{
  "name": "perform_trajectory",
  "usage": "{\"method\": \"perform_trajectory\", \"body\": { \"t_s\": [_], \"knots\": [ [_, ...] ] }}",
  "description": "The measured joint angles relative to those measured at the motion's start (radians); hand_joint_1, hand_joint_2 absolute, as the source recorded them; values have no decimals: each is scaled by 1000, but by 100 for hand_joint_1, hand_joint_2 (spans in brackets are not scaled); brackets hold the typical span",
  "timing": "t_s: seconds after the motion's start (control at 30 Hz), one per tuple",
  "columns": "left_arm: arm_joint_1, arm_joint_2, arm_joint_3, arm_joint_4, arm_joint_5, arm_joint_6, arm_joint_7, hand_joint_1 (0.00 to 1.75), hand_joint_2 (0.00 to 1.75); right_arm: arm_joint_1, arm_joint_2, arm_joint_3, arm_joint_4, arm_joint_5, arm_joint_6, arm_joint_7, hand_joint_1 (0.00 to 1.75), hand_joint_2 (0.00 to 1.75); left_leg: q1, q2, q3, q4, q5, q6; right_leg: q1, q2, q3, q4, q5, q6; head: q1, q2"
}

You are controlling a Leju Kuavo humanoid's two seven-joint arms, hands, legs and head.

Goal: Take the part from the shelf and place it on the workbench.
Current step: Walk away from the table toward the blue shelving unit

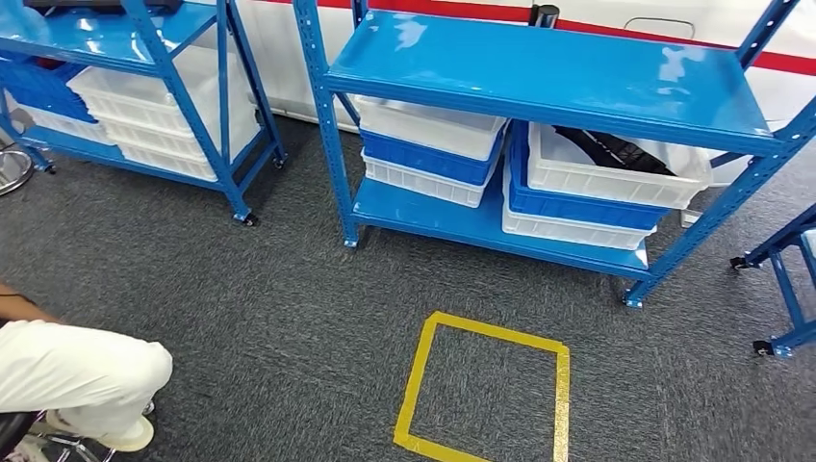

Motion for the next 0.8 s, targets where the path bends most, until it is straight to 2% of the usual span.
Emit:
{"method": "perform_trajectory", "body": {
  "t_s": [0.07,0.1,0.17,0.2,0.23,0.27,0.3,0.33,0.37,0.4,0.43,0.47,0.5,0.53,0.6,0.63,0.67,0.73,0.77,0.8],
  "knots": [
    [1,0,0,0,0,1,1,0,0,1,2,0,0,0,0,0,0,0,0,8,9,-7,6,13,6,24,-3,1,-11,11,0,0],
    [-1,-2,0,0,0,1,2,0,0,2,1,0,0,0,0,1,0,0,2,19,17,-12,18,19,7,21,-5,5,-17,15,0,0],
    [-6,-4,0,0,0,3,2,0,0,3,0,0,0,3,0,3,0,0,8,43,32,-25,22,29,9,-25,-28,57,-45,20,8,0],
    [-7,-6,0,0,0,4,2,0,0,1,-1,0,0,4,0,5,0,0,8,56,36,-30,20,33,8,-59,-58,113,-69,20,12,0],
    [-7,-6,0,0,0,6,2,0,0,-1,-1,0,0,6,1,6,0,0,8,69,39,-32,17,36,7,-83,-98,180,-95,21,16,0],
    [-7,-6,0,0,0,7,2,0,0,-3,0,0,0,8,2,7,0,0,8,82,42,-32,13,37,3,-94,-138,242,-113,25,17,0],
    [-6,-6,0,0,1,9,2,0,0,-3,0,0,0,9,3,8,0,0,9,94,45,-32,8,37,-3,-100,-166,279,-118,32,17,0],
    [-6,-6,0,0,1,10,1,0,0,-2,-1,0,0,10,3,9,0,0,10,104,50,-32,3,35,-8,-104,-174,279,-104,43,17,0],
    [-6,-7,0,0,1,11,1,0,0,0,-1,0,0,10,4,10,0,0,12,113,58,-32,-3,32,-14,-111,-162,239,-75,57,17,0],
    [-6,-8,0,0,1,13,1,0,0,1,-2,0,0,10,4,10,0,0,14,122,68,-32,-11,26,-20,-128,-135,171,-37,72,18,0],
    [-7,-8,0,0,1,15,0,0,0,1,0,0,0,12,4,10,0,0,12,131,77,-31,-19,19,-23,-157,-107,102,-2,80,20,0],
    [-7,-8,0,0,1,17,0,0,0,-1,0,0,0,13,4,10,0,0,10,139,85,-31,-28,11,-23,-177,-85,51,24,80,21,0],
    [-7,-8,0,0,1,19,1,0,0,-2,1,0,0,14,4,10,0,0,6,147,92,-32,-34,5,-21,-192,-73,23,36,75,20,0],
    [-7,-8,0,0,2,20,1,0,0,-4,2,0,0,15,5,10,0,0,2,156,98,-34,-38,0,-18,-192,-72,17,39,66,19,0],
    [-9,-9,0,0,2,21,1,0,0,-5,2,0,0,16,5,10,0,0,5,166,109,-40,-45,-9,-22,-165,-71,15,39,50,14,0],
    [-9,-9,1,0,2,22,1,0,0,-5,2,0,0,18,5,10,0,0,9,152,109,-30,-56,-13,-25,-152,-68,13,38,44,13,0],
    [-10,-9,0,0,3,23,1,0,0,-5,1,0,0,20,3,10,0,0,11,131,98,-2,-76,-15,-28,-141,-65,12,38,35,12,0],
    [-10,-10,0,0,6,26,1,0,0,-7,2,0,0,29,-4,7,0,0,12,85,39,116,-137,-16,-26,-116,-61,11,35,21,9,0],
    [-9,-10,0,0,8,28,1,0,0,-7,2,0,0,33,-9,4,0,0,12,77,0,183,-161,-14,-22,-103,-59,11,33,16,9,0],
    [-8,-9,1,0,9,30,1,0,0,-8,2,0,0,35,-13,1,0,0,11,74,-31,231,-169,-12,-18,-88,-57,12,32,13,8,0]
  ]
}}
